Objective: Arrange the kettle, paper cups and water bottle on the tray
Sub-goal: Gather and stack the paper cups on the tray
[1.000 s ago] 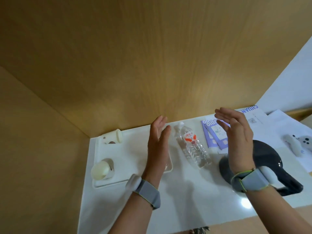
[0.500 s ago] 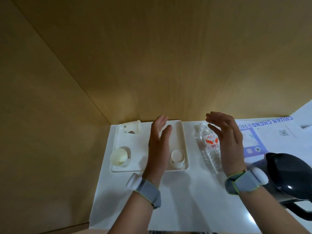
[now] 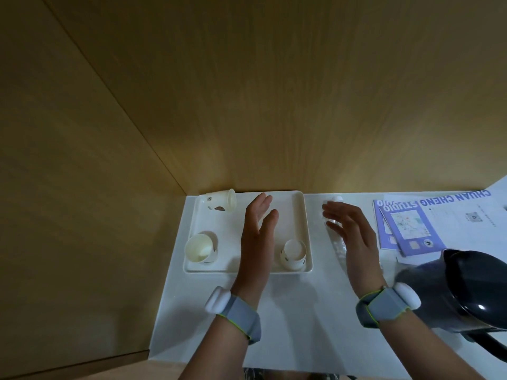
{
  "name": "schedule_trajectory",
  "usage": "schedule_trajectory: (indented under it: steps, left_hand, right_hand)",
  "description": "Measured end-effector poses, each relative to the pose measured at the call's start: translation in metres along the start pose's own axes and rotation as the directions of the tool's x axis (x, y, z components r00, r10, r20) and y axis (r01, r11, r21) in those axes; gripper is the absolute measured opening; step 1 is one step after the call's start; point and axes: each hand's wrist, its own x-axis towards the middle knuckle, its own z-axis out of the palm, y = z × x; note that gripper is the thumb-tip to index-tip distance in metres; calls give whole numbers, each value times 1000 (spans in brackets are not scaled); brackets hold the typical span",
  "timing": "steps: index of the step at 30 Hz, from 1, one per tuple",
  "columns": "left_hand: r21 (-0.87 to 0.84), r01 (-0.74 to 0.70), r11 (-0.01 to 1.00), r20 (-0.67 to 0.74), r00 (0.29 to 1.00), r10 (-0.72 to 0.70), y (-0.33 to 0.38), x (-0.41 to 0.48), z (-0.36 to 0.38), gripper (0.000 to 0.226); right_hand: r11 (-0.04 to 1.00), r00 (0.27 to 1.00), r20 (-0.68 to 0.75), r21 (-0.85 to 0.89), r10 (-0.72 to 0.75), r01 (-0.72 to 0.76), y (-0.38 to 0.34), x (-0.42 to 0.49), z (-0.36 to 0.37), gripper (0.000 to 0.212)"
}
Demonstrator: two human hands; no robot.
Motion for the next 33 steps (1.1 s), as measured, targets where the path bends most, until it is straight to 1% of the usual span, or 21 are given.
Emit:
schedule_trajectory:
  steps: [4, 9, 11, 13, 19, 23, 26, 29, 32, 33]
  left_hand:
    - [28, 63, 998, 25, 998, -63, -17, -5, -1, 41]
    - [17, 225, 974, 12, 974, -225, -40, -10, -4, 35]
    - [36, 270, 962, 13, 963, -271, -45, -13, -4, 35]
    - [59, 305, 950, 21, 951, -307, -48, -16, -3, 42]
    - [106, 356, 928, 36, 932, -361, -54, -18, 4, 63]
    - [124, 364, 923, 49, 927, -372, -66, -17, 8, 62]
    - [135, 371, 919, 50, 924, -380, -71, -15, 8, 55]
    - [151, 376, 914, 56, 920, -388, -73, -13, 10, 41]
    - [160, 364, 917, 59, 924, -377, -72, -15, 11, 20]
    - [159, 358, 920, 62, 926, -372, -71, -16, 12, 17]
  right_hand:
    - [996, 997, 22, -43, 77, -75, 22, -11, -3, 34]
    - [968, 969, 93, -128, 228, -215, 51, -27, -10, 28]
    - [955, 956, 103, -148, 274, -258, 58, -32, -11, 30]
    - [943, 946, 96, -158, 310, -293, 63, -35, -13, 32]
    - [917, 918, 97, -153, 386, -369, 77, -38, -10, 31]
    - [911, 913, 87, -155, 398, -382, 79, -42, -7, 28]
    - [904, 908, 78, -160, 412, -397, 81, -40, -7, 27]
    - [896, 901, 68, -163, 427, -413, 81, -40, -8, 30]
    - [887, 892, 71, -166, 446, -430, 81, -40, -6, 29]
    - [886, 891, 67, -165, 448, -433, 81, -39, -5, 28]
